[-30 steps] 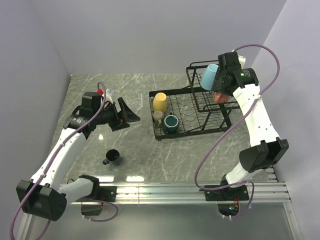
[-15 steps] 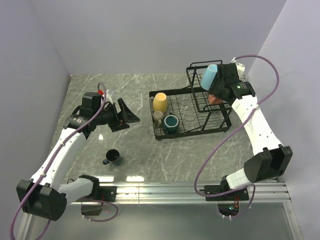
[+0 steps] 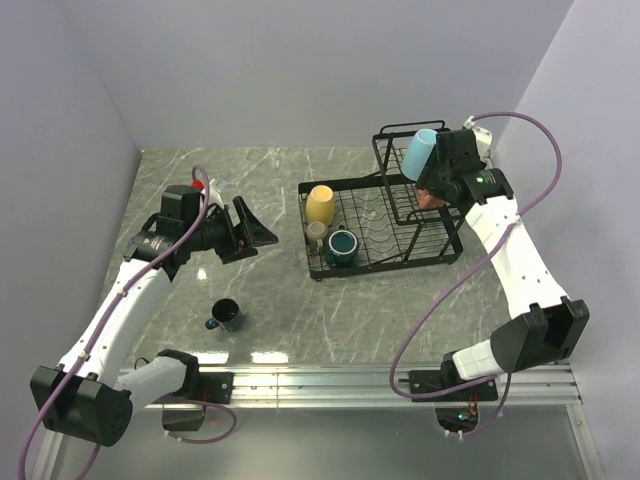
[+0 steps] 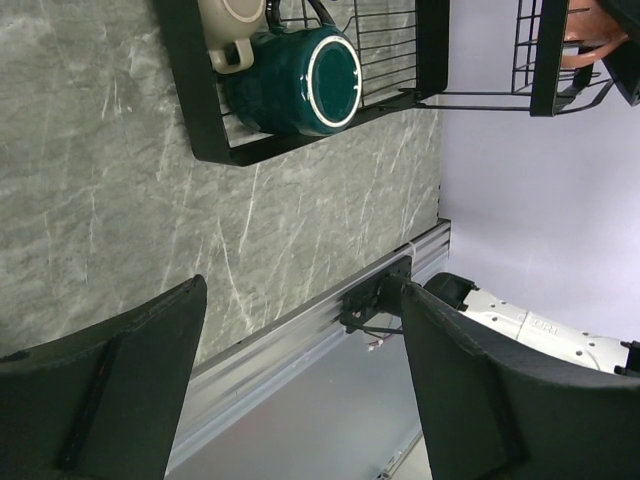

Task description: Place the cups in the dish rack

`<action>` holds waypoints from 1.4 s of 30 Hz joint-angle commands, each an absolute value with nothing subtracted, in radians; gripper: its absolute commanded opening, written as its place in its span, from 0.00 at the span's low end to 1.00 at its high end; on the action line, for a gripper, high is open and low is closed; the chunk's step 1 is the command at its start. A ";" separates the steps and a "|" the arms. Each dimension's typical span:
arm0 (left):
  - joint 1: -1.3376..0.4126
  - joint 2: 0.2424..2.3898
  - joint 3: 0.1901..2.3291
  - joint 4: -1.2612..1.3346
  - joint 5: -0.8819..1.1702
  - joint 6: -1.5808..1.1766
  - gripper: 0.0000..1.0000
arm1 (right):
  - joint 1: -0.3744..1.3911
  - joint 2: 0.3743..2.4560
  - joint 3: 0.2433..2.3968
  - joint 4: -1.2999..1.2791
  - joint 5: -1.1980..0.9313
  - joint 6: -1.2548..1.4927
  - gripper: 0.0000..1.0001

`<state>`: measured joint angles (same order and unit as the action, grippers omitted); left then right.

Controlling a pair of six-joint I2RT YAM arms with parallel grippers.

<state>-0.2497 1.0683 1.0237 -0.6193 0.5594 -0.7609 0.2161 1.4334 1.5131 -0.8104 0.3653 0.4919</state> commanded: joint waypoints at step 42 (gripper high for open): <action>-0.518 1.117 0.954 -1.034 -0.060 -0.903 0.63 | 0.505 1.089 1.643 -1.184 0.465 0.583 0.99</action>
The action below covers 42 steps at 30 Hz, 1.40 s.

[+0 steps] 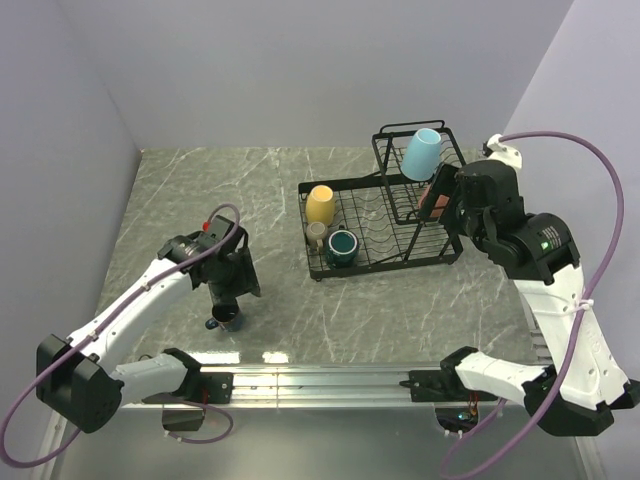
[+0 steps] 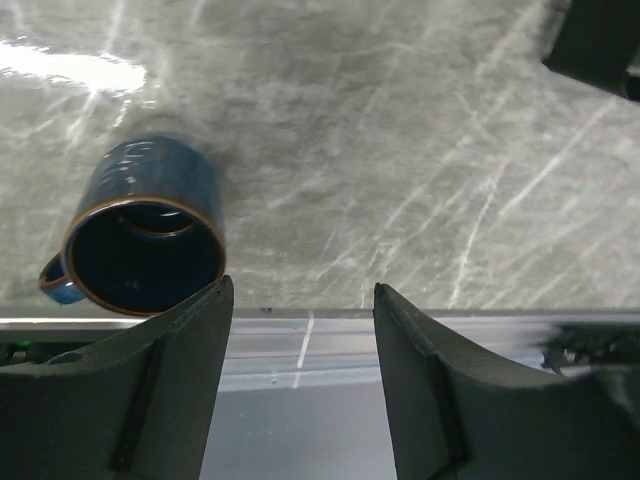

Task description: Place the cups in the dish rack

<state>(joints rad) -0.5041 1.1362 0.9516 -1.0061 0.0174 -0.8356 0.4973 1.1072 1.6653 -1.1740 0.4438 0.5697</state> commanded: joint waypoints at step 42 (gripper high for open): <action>-0.540 1.243 0.877 -0.879 -0.072 -0.914 0.00 | 0.503 1.115 1.749 -1.201 0.384 0.485 1.00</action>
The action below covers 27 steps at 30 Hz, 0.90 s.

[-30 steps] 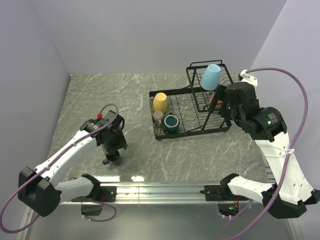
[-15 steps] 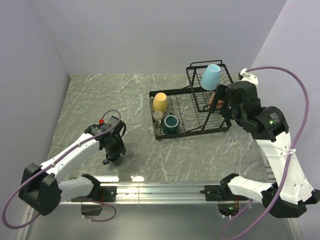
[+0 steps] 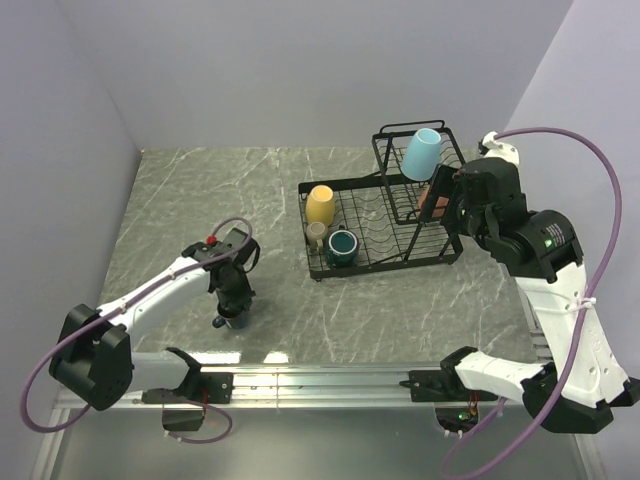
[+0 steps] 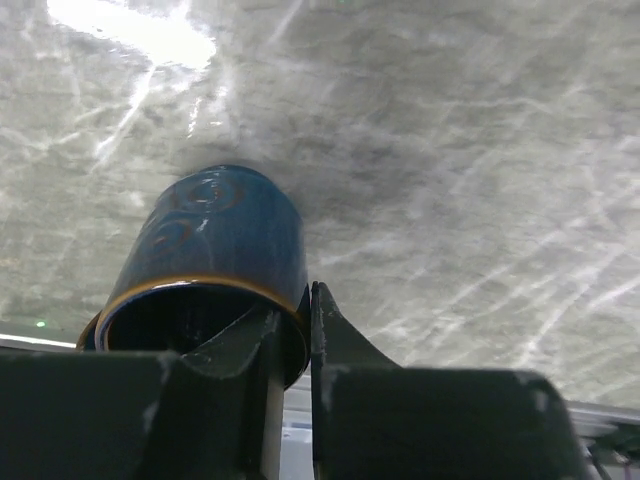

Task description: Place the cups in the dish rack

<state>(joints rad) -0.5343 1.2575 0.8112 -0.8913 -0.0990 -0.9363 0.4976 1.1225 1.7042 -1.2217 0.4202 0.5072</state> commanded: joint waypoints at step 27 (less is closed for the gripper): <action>-0.241 1.005 0.723 1.023 0.868 -1.936 0.00 | 0.597 1.178 1.445 -0.371 -0.693 0.663 1.00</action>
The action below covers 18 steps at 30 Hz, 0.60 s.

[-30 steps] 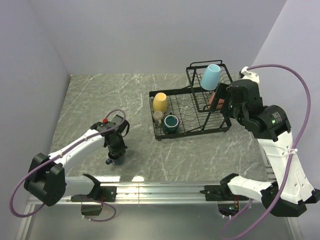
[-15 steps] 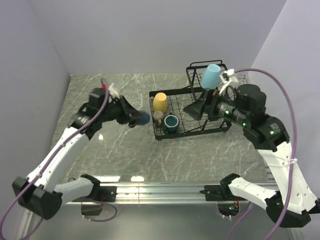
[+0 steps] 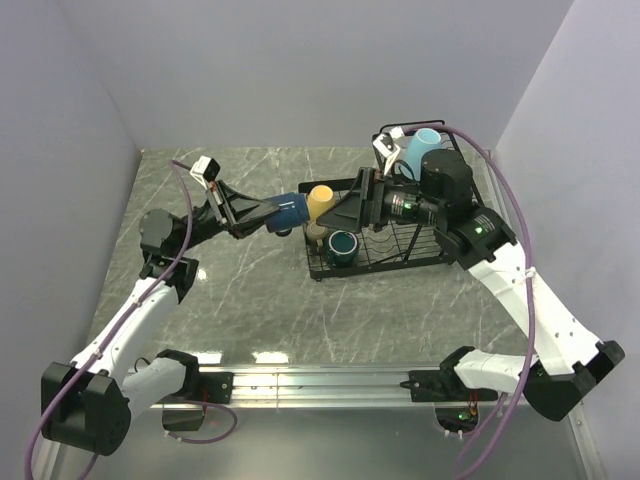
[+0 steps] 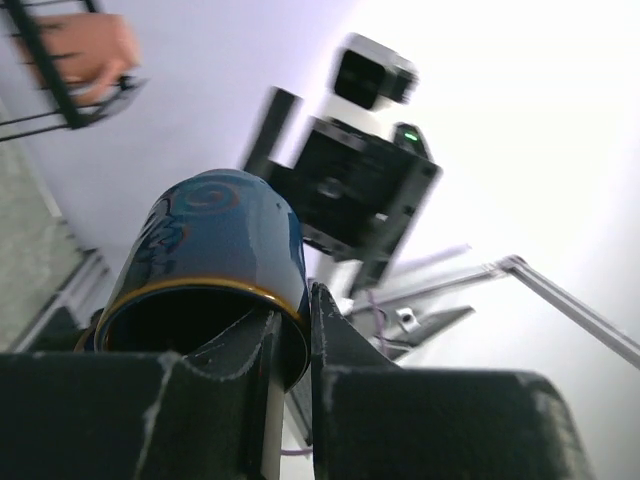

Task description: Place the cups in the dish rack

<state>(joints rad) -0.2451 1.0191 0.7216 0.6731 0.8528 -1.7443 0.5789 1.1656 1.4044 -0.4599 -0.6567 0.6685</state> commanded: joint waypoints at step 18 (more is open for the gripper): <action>-0.241 1.019 0.678 1.118 0.854 -2.006 0.00 | 0.669 1.281 1.511 -0.291 -0.680 0.555 1.00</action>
